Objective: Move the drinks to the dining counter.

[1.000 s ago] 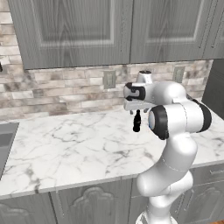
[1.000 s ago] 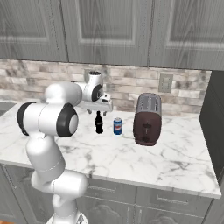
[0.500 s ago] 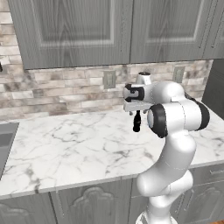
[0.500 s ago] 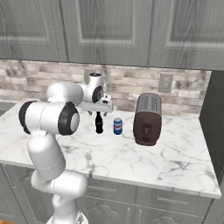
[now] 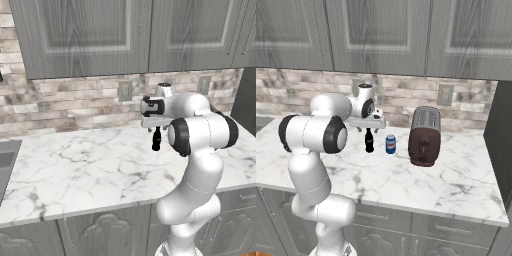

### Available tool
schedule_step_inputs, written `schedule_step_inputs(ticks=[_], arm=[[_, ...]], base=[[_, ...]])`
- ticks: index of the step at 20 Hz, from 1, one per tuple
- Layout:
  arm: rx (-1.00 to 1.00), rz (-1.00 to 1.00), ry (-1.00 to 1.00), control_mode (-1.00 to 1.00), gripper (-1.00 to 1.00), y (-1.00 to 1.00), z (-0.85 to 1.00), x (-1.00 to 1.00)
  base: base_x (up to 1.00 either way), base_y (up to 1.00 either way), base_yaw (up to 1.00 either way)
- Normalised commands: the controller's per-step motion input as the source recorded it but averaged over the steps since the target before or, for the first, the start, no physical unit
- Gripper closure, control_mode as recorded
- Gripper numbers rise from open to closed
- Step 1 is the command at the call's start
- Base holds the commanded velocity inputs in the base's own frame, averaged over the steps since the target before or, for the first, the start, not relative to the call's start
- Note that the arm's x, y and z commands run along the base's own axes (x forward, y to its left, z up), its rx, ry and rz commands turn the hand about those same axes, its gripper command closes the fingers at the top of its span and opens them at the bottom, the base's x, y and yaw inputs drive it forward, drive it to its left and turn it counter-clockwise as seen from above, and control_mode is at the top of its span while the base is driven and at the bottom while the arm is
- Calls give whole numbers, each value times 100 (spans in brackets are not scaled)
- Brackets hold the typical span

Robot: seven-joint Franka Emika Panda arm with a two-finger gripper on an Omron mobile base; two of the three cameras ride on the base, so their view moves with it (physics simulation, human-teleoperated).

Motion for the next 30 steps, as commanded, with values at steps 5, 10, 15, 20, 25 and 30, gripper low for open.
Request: schedule_step_inputs(ticks=[5, 10, 15, 20, 25, 30], arm=[[0, 0, 0, -100, 100, 0, 0, 0], [0, 0, 0, -100, 100, 0, 0, 0], [0, 0, 0, -100, 100, 0, 13, -20], [0, 0, 0, -100, 100, 0, 42, -54], [0, 0, 0, -100, 100, -1, 27, -77], [0, 0, 0, -100, 100, 0, 11, -75]], base=[[0, 0, 0], [0, 0, 0], [0, 0, 0], [0, 0, 0], [0, 0, 0], [0, 0, 0]])
